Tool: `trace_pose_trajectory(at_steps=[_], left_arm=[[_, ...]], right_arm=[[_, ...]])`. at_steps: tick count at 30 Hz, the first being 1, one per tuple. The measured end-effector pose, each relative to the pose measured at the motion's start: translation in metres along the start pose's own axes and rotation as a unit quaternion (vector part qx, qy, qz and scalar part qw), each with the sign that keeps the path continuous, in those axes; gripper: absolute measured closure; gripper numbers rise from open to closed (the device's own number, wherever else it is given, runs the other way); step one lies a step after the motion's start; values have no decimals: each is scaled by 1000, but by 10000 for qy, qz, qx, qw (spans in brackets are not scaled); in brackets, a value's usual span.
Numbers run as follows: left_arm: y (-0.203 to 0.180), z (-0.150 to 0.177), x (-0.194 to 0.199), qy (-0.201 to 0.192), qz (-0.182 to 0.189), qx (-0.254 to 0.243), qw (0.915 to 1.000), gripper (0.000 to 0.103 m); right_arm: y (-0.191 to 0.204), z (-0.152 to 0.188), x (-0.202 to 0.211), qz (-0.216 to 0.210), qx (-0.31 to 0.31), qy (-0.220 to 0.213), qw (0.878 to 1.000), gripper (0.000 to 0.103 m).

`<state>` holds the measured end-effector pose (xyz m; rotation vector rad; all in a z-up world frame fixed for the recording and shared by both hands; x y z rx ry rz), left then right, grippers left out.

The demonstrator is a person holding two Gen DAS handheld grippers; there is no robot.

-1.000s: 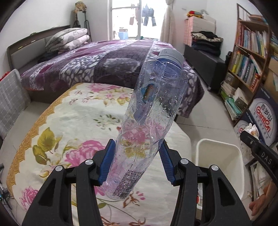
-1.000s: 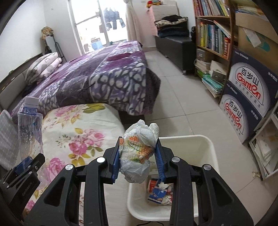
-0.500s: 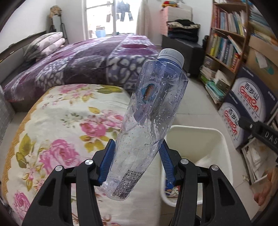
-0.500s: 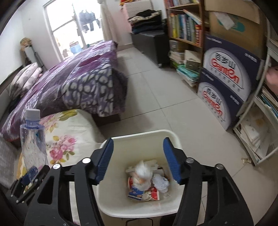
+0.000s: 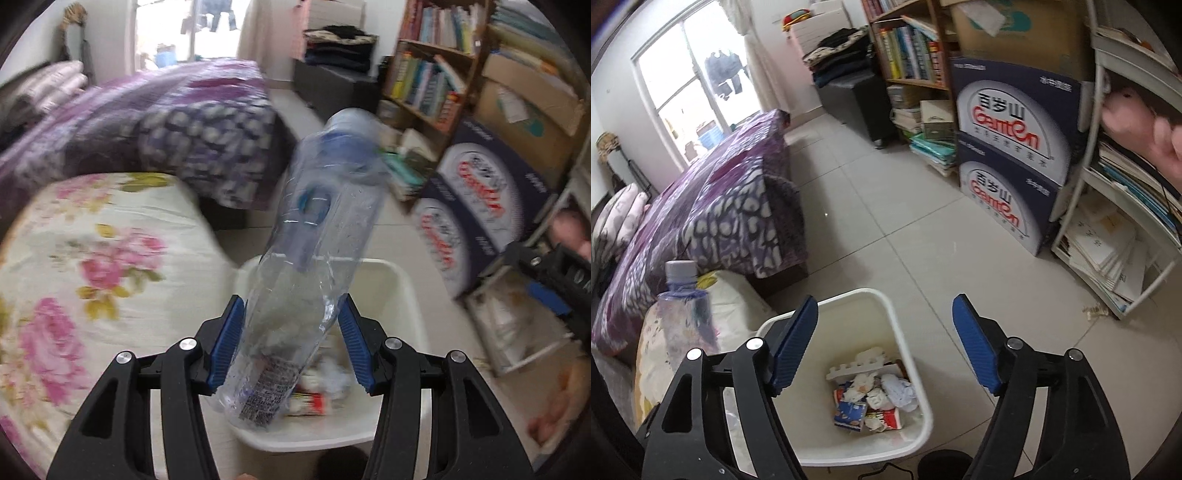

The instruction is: Collect trash

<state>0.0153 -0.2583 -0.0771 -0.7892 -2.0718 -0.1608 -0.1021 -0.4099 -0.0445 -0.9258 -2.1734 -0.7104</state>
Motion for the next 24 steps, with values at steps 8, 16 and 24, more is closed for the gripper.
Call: trace_pose_trajectory(at_steps=[8,16,24], left_arm=[[-32,6,22,-345,-6,-496,9982,19],[-1,22,87,-1315,-1056,-346,9851,7],[42,40,127,-1625,-1967,-16,9669,7]], right_arm=[[-15,-1,27,383,146,-562,9976,14],[16,30,67,527,717,-1148,9894,7],[55,68,88,435,1046,-1464,9827,7]])
Point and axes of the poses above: each gripper's, at about its wrist camera, not at the fingertips, and x roughly against the way its jaws point, y to its left, z to its underside, the point moved 2 cm from there along -x, roughly the way its jaws point, and after that the axes turned 3 degrees about y, right-handed, at the moved point
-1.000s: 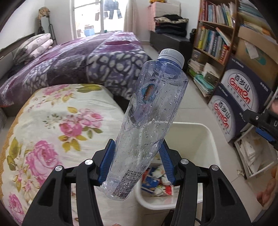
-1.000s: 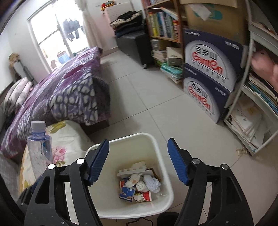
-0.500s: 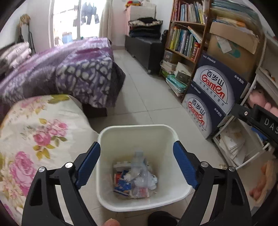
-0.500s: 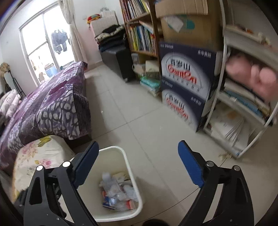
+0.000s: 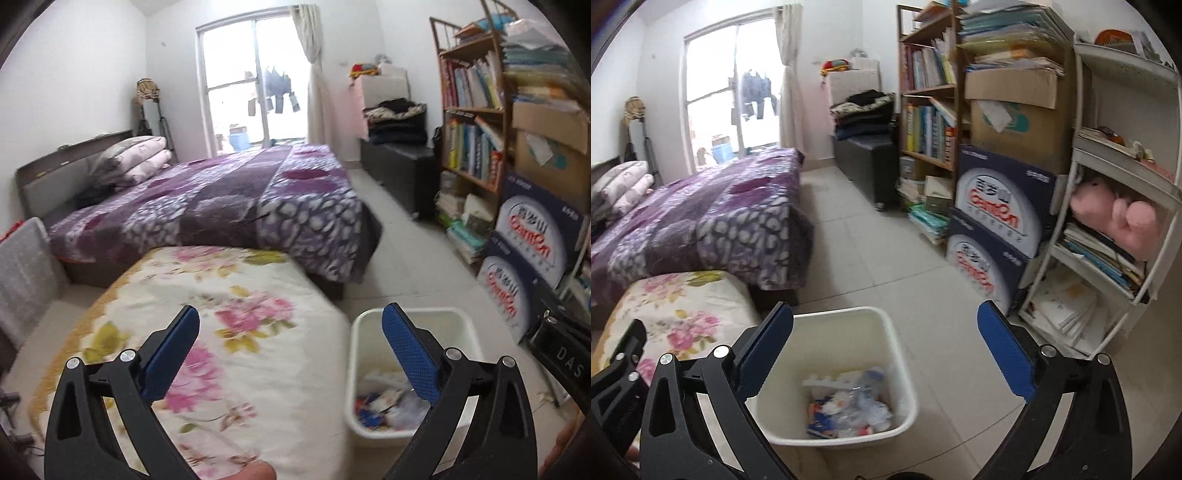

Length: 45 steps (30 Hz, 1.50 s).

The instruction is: Collect trash

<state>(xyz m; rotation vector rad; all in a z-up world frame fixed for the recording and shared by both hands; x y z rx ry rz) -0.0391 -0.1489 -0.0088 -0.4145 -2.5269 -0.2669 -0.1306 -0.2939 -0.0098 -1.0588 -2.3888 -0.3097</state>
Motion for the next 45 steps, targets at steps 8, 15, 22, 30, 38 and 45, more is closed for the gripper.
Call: trace_pose_trajectory(at_steps=[8,15,22,30,38,45], left_arm=[[26,15,4,103,-434,-100,9990,7],[35,22,2,137,-603,-69,9981,7],[38,20,1,125,-709,15,9974,7],[38,20,0,162,-716,40,9973,7],[38,20,-2,190,-723,47,9972,7],[39,22,-5,233,-707,58,9972,7]], right_arm=[[40,16,14,-34,453,-264,9986,7],[57,23,17,47,722,-454,9963,7],[62,27,15,24,795,-405,9960,7],[64,29,14,-14,878,-369,9955,7],[62,30,11,-25,860,-263,9959,7],[58,29,8,-41,798,-192,9966,7]])
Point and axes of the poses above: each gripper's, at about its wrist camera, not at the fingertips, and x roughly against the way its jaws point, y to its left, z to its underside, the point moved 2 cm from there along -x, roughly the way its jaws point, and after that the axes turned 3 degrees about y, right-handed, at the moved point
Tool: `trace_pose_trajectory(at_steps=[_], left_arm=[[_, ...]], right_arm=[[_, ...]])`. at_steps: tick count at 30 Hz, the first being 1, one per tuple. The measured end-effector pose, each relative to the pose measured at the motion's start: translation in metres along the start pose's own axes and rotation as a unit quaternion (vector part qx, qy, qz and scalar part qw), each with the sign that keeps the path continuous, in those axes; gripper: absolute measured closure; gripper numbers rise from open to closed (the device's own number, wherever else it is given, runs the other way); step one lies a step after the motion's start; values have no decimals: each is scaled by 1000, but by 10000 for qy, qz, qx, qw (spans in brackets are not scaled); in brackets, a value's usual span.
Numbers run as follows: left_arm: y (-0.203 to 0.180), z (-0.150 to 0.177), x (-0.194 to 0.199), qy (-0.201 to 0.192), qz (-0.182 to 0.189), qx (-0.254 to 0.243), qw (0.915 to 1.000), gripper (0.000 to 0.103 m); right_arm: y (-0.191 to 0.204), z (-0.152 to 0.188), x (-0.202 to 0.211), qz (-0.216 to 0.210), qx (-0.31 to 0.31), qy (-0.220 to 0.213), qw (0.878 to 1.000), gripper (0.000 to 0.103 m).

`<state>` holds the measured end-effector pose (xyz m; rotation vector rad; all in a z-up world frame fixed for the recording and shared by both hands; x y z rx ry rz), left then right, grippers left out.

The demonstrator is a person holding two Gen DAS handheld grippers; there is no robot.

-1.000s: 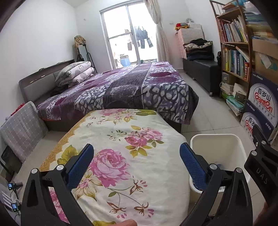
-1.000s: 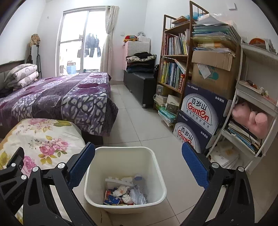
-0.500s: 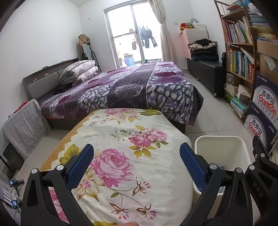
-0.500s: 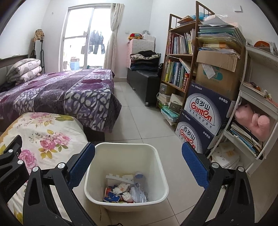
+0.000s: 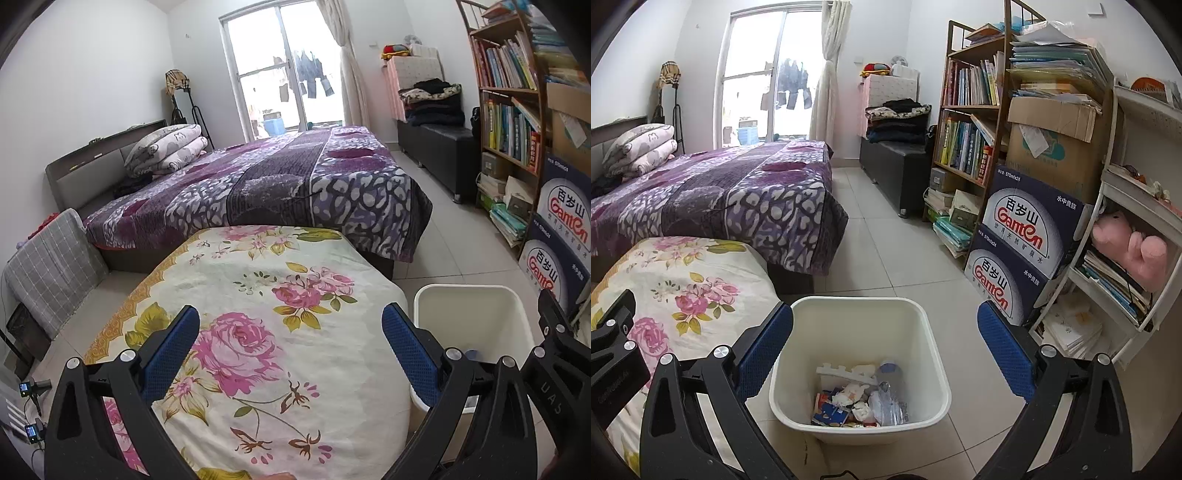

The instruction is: Collect trash

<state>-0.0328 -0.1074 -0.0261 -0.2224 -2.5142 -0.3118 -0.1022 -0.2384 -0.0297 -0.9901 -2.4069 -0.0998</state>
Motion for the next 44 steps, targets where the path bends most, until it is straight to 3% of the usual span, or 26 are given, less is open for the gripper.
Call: trace_pose_trajectory(at_steps=[31,44], left_arm=[[-4,3,2,-187,94,-289,9994,8],[-2,2,-2,51,192,-196,9996,8]], right_arm=[[1,5,-3,-38,-28,73,10000,7],[1,5,-4,-41,-41,79,10000,7]])
Point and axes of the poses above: each gripper's, at about its wrist camera, not at the fingertips, and x roughly against the way its jaws point, y to its left, z to its underside, the point moved 2 cm from there along -x, roughly the way its jaws point, and after that the axes turned 3 degrees about y, right-handed, at the moved point
